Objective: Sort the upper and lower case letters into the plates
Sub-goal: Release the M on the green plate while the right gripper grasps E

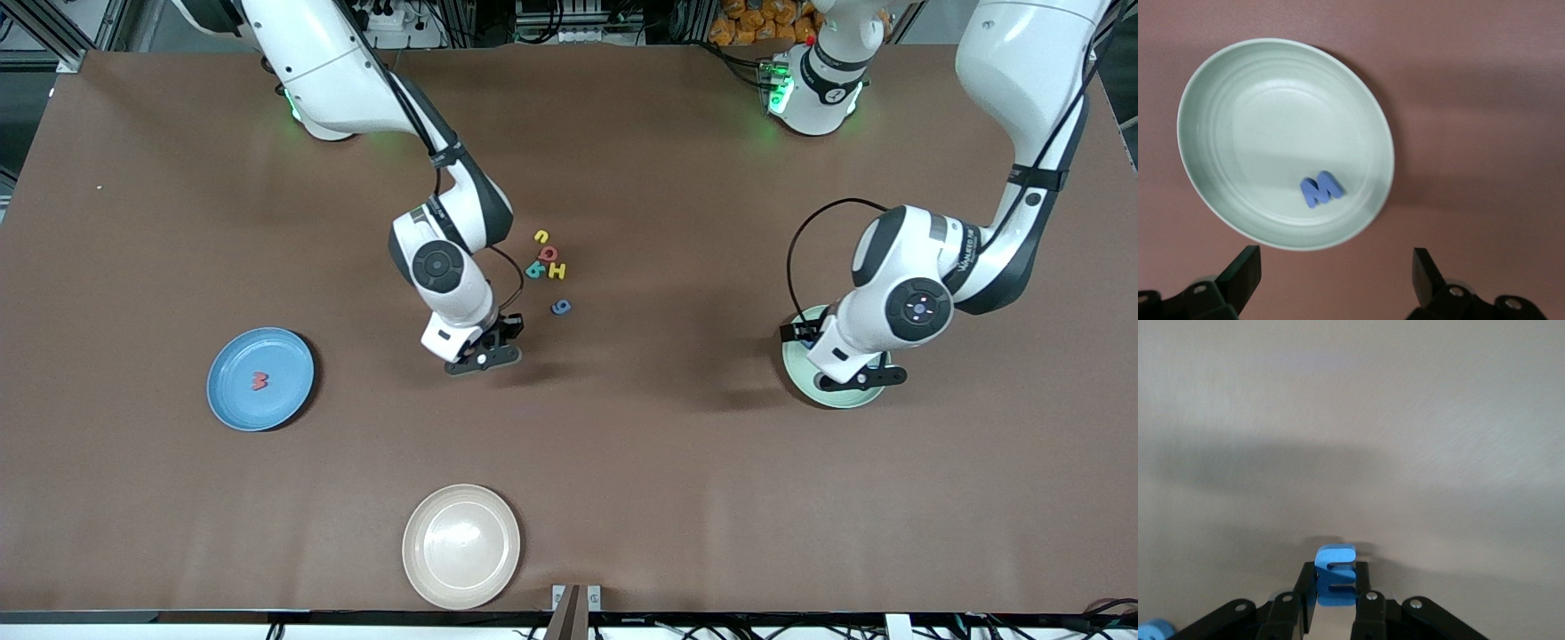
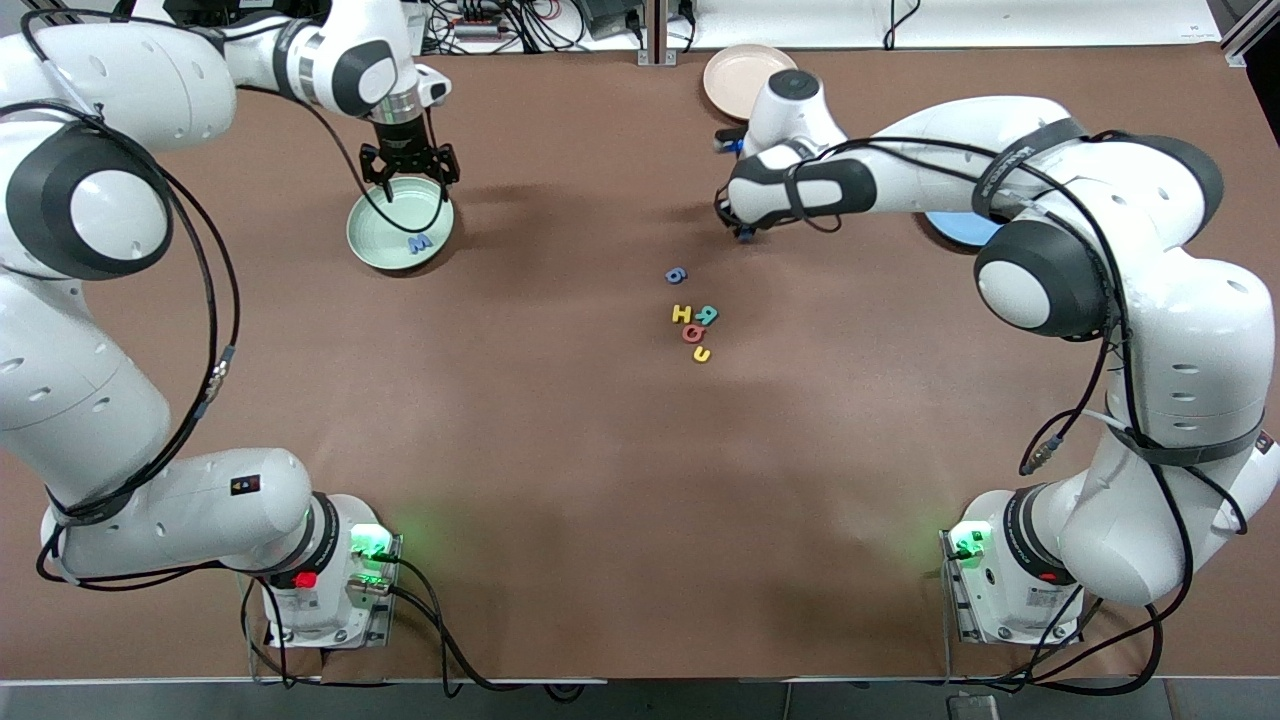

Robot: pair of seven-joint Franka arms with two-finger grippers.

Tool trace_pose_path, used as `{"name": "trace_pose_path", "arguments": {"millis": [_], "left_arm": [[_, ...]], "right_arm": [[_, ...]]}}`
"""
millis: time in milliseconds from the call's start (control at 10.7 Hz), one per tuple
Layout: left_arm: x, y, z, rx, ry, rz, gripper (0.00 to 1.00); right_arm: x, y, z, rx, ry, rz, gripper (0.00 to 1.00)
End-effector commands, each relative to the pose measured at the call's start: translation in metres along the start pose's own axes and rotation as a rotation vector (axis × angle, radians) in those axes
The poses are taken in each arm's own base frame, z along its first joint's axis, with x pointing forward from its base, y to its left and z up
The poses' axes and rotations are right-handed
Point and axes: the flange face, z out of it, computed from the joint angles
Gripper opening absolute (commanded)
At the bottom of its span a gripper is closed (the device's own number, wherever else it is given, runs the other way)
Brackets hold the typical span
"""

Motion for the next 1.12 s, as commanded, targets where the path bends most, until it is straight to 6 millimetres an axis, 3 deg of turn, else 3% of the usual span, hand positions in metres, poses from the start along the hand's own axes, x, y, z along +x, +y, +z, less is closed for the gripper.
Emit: {"name": "trace_pose_path", "arguments": {"millis": [0, 187, 374, 655, 935, 1029], "left_arm": [[-0.012, 0.020, -0.016, 0.040, 0.009, -0.028, 1.00], [-0.030, 0.061, -0.025, 0.046, 0.028, -0.059, 1.00], [-0.056, 0.116, -0.028, 0.059, 0.045, -0.113, 1.00], [-0.096, 0.192, -0.025, 0.059, 0.073, -0.212, 1.00], [-0.134, 0.262, -0.012, 0.032, 0.094, -0.208, 1.00], [-0.148, 0.286, -0.002, 0.022, 0.093, -0.225, 1.00]], "right_arm": [[0.020, 0.058, -0.052, -0.030, 0.008, -0.007, 0.00], [0.040, 0.113, -0.077, -0.076, -0.028, 0.034, 0.00], [0.048, 0.175, -0.086, -0.109, -0.026, 0.031, 0.00], [0.040, 0.279, -0.084, -0.131, -0.081, 0.127, 0.00], [0.025, 0.356, -0.084, -0.144, -0.121, 0.144, 0.00], [0.018, 0.374, -0.080, -0.141, -0.137, 0.163, 0.00]]}}
